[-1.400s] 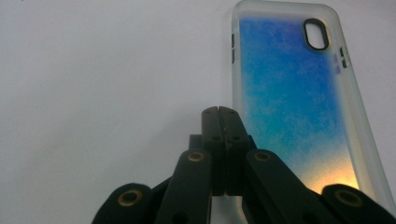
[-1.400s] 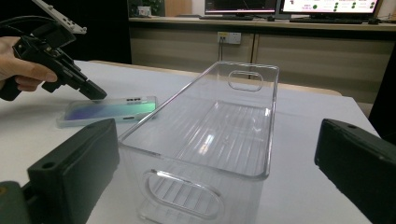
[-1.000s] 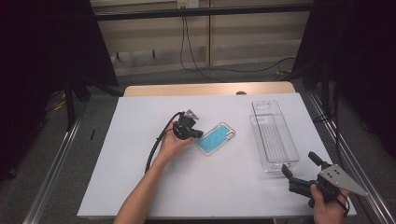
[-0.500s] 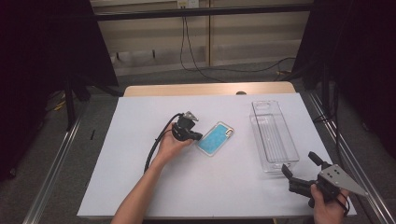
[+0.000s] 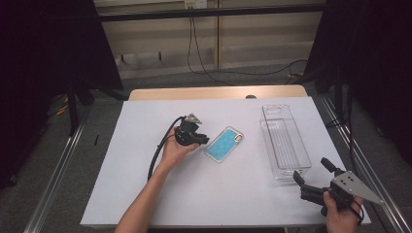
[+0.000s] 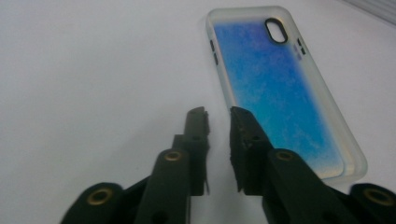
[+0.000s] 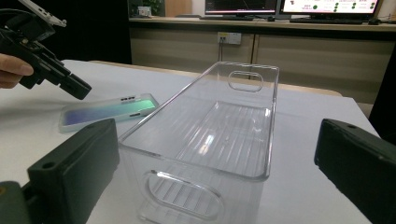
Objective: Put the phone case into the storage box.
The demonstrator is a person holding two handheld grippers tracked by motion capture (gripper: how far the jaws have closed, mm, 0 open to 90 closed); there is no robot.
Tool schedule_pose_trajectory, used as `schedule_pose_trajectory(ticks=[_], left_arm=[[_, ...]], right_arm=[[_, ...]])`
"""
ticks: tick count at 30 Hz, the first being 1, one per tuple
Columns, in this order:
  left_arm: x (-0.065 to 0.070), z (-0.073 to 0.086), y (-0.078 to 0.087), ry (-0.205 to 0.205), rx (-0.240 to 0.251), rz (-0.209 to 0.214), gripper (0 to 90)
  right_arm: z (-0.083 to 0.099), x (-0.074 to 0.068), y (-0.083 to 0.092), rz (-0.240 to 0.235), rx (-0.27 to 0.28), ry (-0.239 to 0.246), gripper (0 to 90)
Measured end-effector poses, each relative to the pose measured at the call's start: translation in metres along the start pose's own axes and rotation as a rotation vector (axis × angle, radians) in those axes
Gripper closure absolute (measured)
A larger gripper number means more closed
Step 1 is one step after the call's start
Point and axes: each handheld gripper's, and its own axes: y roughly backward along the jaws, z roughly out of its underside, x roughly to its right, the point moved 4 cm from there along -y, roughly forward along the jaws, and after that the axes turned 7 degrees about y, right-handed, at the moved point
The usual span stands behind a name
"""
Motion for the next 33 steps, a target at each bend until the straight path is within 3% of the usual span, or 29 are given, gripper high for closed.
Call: schedule_pose_trajectory(ticks=[8,12,13,14,16,21,23,28,33], left_arm=[[0.003,-0.002,0.004,-0.001,0.027,-0.004,55.6],[0.005,-0.004,0.005,-0.005,0.036,-0.013,39.0],[0.005,-0.005,0.006,-0.006,0.042,-0.017,29.7],[0.006,-0.005,0.006,-0.003,0.044,-0.031,29.7],[0.006,-0.007,0.006,-0.007,0.054,-0.053,20.7],[0.009,-0.009,0.003,-0.003,0.054,-0.048,6.9],[0.011,-0.01,0.001,0.012,0.063,-0.043,5.3],[0.022,-0.014,-0.005,-0.028,0.036,-0.018,4.8],[0.029,-0.019,-0.007,-0.044,0.035,-0.008,4.3]], right_arm=[[0.0,0.0,0.0,-0.002,-0.001,0.001,0.0],[0.0,0.0,0.0,-0.003,-0.002,0.001,0.0],[0.0,0.0,0.0,-0.002,-0.002,0.0,0.0],[0.0,0.0,0.0,-0.002,-0.002,0.0,0.0],[0.0,0.0,0.0,-0.004,-0.001,0.001,0.0],[0.0,0.0,0.0,-0.005,-0.001,0.0,0.0],[0.0,0.0,0.0,-0.004,-0.001,0.001,0.0],[0.0,-0.001,-0.001,-0.004,-0.002,-0.001,0.0],[0.0,-0.001,0.0,-0.008,0.001,0.001,0.0]])
